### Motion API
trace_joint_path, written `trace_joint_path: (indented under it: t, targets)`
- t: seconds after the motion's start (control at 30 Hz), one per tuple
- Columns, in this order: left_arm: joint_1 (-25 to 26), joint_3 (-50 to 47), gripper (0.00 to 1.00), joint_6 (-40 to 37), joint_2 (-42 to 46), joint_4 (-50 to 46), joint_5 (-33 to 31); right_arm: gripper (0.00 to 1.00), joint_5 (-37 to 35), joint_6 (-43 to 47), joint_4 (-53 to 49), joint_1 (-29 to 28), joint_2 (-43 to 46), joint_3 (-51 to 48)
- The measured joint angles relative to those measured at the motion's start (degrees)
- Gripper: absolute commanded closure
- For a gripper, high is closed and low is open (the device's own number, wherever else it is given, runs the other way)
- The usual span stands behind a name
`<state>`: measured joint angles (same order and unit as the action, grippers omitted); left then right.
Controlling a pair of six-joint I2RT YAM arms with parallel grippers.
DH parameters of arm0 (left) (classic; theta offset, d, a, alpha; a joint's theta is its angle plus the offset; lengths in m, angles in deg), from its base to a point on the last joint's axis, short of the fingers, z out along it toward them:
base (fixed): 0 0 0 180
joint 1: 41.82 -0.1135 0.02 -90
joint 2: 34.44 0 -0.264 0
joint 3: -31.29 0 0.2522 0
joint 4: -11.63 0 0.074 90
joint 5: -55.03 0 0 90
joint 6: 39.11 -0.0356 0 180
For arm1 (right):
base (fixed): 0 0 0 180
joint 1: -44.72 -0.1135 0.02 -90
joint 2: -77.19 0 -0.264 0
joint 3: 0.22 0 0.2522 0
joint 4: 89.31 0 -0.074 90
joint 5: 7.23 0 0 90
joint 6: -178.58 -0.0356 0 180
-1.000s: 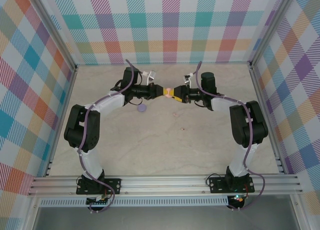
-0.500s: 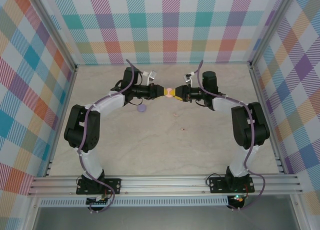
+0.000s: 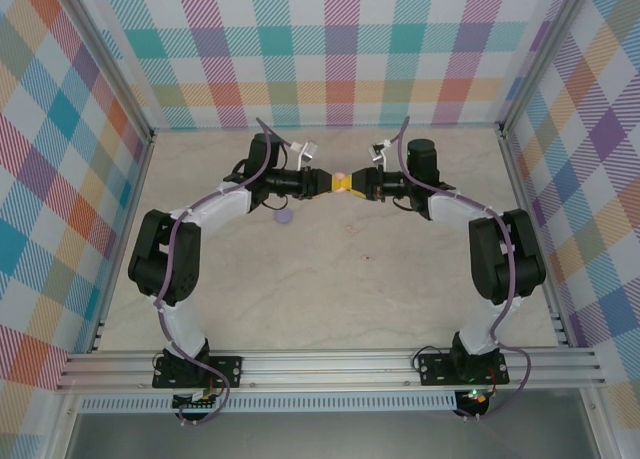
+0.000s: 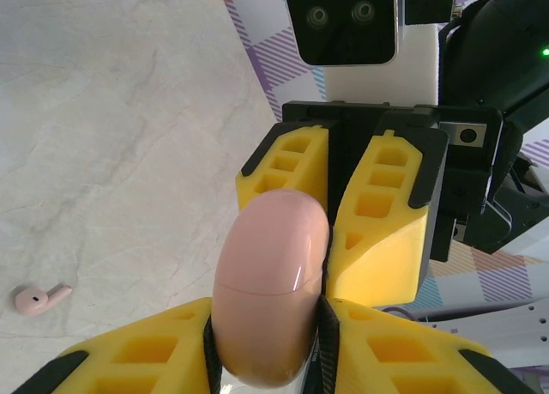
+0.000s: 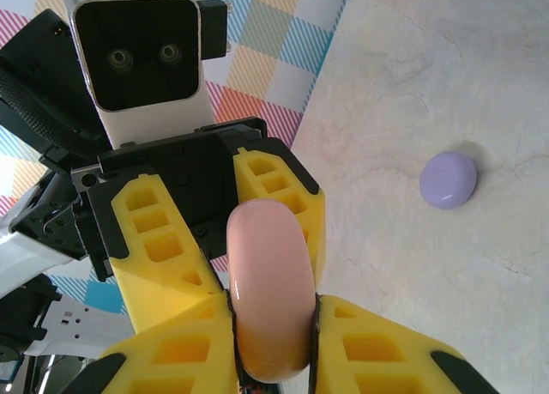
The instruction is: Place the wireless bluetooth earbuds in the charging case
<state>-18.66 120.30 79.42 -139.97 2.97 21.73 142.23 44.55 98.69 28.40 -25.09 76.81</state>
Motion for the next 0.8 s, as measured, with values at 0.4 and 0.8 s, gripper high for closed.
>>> trace_joint_path:
  t: [0.4,0.8]
  targets:
    - [0.2,0.0,0.87,1.1,0.9,-0.4,0.9,0.59,-0.7,5.8,-5.7,0.0,2.4,0.2]
    - [3.8,-3.9,0.92,-11.1,15.2,-0.5,-5.9,0.36,-14.9,18.7,-27.0,-1.4,20.2,2.1]
